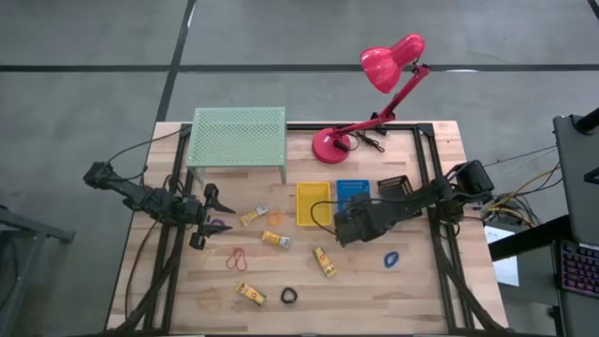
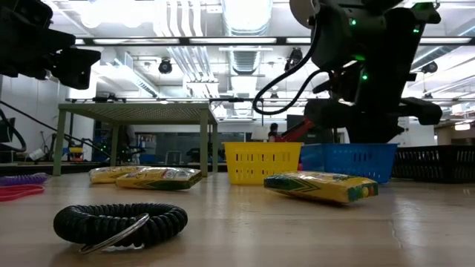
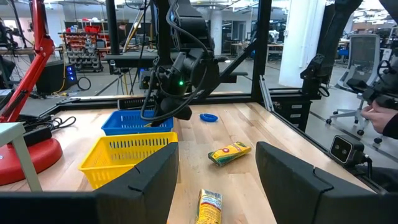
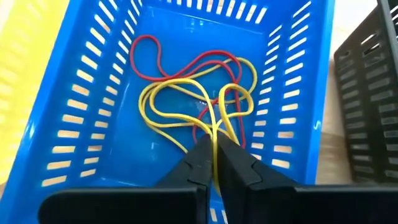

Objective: Pick & Place Office Desk Supplies
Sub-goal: Put the bottom right yellow rubber band into the blue basket

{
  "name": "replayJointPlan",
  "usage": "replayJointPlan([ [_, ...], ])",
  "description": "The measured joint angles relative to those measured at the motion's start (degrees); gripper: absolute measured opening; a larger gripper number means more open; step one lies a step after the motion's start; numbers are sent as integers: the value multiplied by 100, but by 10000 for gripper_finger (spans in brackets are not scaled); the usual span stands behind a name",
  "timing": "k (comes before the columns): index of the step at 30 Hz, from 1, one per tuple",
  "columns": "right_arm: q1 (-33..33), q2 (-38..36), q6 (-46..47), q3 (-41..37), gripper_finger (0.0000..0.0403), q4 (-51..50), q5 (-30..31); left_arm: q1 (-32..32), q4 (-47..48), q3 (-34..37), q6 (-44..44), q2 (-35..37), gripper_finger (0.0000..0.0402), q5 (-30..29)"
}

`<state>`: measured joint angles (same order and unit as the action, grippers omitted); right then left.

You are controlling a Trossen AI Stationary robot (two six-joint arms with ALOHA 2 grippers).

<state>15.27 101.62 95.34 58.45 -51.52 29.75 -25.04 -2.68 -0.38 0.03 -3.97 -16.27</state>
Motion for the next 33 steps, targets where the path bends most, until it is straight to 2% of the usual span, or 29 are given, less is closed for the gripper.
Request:
replayJointPlan([
  [10,4,0,-282,149,82,-31,25,-2,0,-2,0,0,219,0],
  [15,4,0,-427,171,101,-55,41,-2,0,-1,0,0,219,2],
  [33,0,0,-470,231,99,-61,192,-2,0,0,0,0,219,2],
])
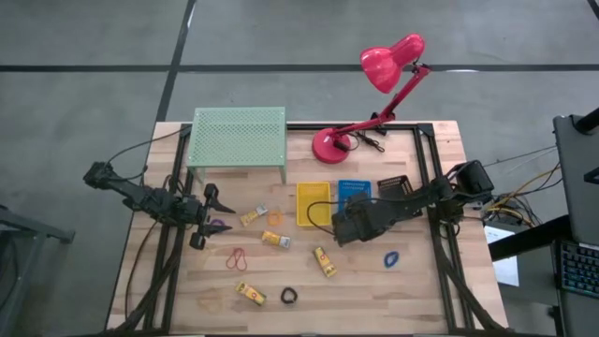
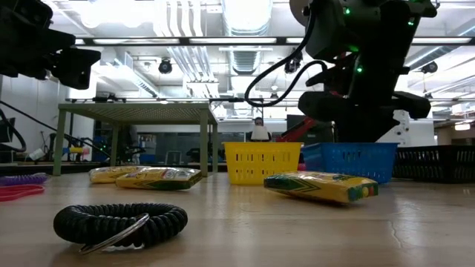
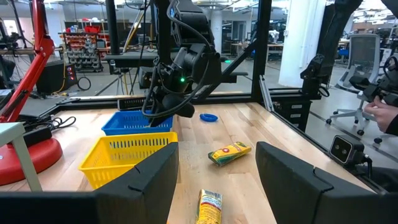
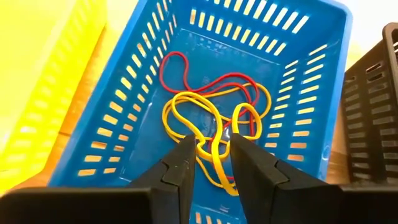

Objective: Pick & Place Office Desk Supplies
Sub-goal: Put the bottom right yellow rubber band into the blue basket, then put the red rubber band into the blue basket

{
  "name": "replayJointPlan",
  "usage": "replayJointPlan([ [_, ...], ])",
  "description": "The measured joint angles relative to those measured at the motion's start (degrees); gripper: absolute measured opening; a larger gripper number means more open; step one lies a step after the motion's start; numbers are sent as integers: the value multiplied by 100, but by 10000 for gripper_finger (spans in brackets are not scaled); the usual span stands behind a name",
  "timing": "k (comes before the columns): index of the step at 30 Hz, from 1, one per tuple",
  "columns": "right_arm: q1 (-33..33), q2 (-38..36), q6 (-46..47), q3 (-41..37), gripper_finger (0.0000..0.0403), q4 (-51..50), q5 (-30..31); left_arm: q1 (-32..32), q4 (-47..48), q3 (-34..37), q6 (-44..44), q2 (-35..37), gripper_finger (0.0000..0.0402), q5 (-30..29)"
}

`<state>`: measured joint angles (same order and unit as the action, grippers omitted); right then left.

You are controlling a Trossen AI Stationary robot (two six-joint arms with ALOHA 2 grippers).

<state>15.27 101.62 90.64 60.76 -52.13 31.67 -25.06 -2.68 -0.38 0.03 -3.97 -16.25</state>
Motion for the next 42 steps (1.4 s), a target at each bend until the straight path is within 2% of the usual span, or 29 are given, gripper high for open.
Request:
replayJointPlan([
  [4,-2,-21,298,60,104,-10,-12,1,0,-2,0,0,219,0],
  [6,-6,-66,-26,71,105,-59,172,0,0,-2,0,-1,219,0],
  [11,-55,-196,29,106,99,-151,116,2,0,0,2,0,219,0],
  [12,-100,-238,-26,106,97,-194,-47,0,0,-2,0,0,219,-2],
  [15,-398,-450,-8,128,94,-203,-1228,1,2,0,1,-2,219,0],
  [17,-600,-599,-283,126,94,-225,-1666,1,0,-2,0,1,219,-1],
  [23,-986,-840,-858,251,100,-122,-1768,2,0,-2,0,0,219,0],
  [30,-1427,-861,-1301,388,111,-162,-2573,2,0,-2,0,0,219,0],
  [42,-1506,-789,-1459,364,113,-126,-2582,0,0,0,2,0,219,0],
])
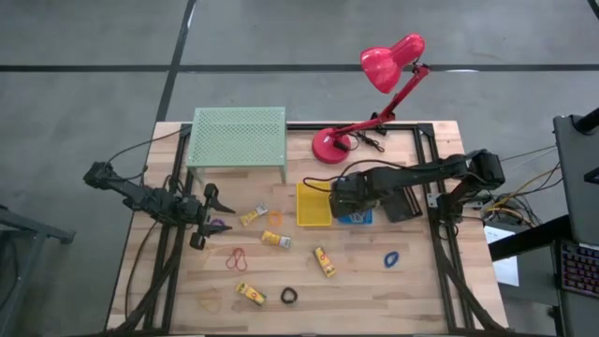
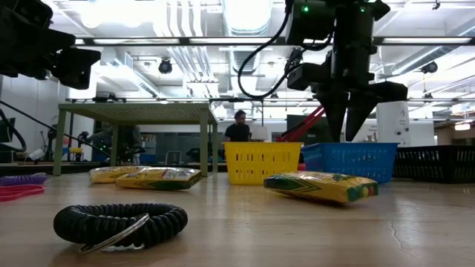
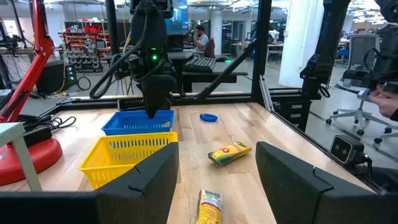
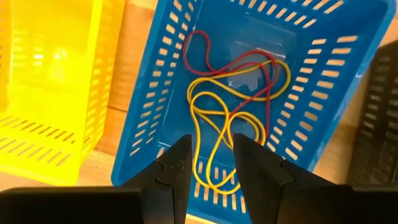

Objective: Pick & Place Office Desk Supplies
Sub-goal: Put the red rubber band into the blue basket

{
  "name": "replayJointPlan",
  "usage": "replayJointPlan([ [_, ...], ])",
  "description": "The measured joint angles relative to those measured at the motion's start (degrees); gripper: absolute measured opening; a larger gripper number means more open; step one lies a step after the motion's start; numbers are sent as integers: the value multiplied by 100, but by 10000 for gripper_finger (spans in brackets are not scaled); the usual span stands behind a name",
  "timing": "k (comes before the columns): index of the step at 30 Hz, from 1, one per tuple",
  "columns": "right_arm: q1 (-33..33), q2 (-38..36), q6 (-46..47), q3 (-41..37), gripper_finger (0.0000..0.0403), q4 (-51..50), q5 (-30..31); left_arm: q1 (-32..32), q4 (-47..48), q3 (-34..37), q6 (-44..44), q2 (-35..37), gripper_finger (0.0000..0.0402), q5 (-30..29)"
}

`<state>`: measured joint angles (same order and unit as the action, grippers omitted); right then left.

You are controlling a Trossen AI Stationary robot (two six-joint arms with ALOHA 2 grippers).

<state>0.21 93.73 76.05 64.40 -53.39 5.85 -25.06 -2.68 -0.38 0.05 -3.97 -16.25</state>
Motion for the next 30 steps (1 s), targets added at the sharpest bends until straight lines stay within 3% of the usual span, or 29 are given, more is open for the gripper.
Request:
replayJointPlan([
  [6,74,-9,-18,0,114,69,35,1,0,-1,-1,0,219,-1],
  [12,613,-109,-15,0,118,380,953,0,0,-2,0,0,219,0],
  [19,1201,-510,-38,0,110,662,1162,1,0,-1,-2,0,219,0],
  [30,2278,-710,-1600,-2,93,1840,3203,2,0,-1,-2,0,219,0],
])
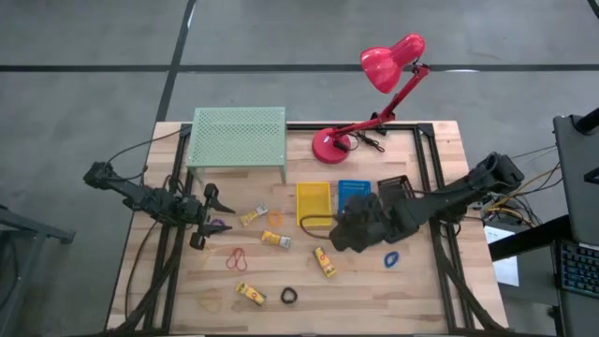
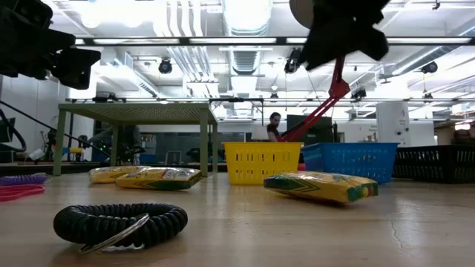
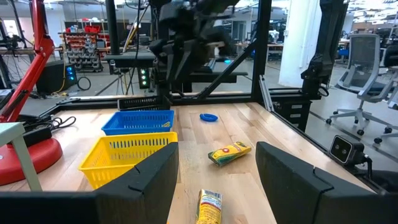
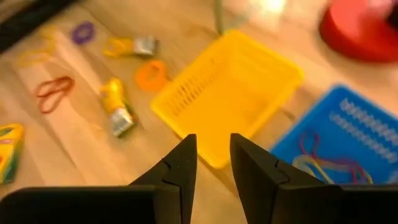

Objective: Pick & Place Office Desk Supplies
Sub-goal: Put the red rubber band into the blue basket

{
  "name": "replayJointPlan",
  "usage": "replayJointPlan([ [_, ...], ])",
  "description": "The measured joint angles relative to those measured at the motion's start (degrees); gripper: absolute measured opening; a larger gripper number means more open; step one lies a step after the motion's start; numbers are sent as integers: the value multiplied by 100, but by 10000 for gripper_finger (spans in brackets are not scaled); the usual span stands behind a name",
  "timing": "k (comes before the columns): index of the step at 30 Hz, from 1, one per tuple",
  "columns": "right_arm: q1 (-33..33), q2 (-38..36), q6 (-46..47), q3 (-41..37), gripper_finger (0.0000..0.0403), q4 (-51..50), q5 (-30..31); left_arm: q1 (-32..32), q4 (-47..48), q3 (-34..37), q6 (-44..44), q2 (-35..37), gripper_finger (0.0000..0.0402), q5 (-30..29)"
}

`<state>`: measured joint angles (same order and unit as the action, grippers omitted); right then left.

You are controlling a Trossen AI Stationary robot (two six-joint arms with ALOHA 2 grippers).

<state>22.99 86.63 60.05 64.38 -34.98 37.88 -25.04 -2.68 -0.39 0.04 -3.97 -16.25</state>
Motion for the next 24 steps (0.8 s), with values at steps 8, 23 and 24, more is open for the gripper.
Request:
replayJointPlan([
  [8,244,10,-1439,-16,81,953,164,-1,1,-1,1,0,219,0],
  [23,251,1152,-5324,-98,91,4390,209,-1,0,1,1,0,219,0],
  [24,251,1191,-5521,-94,92,4485,115,-1,0,0,0,0,219,0],
])
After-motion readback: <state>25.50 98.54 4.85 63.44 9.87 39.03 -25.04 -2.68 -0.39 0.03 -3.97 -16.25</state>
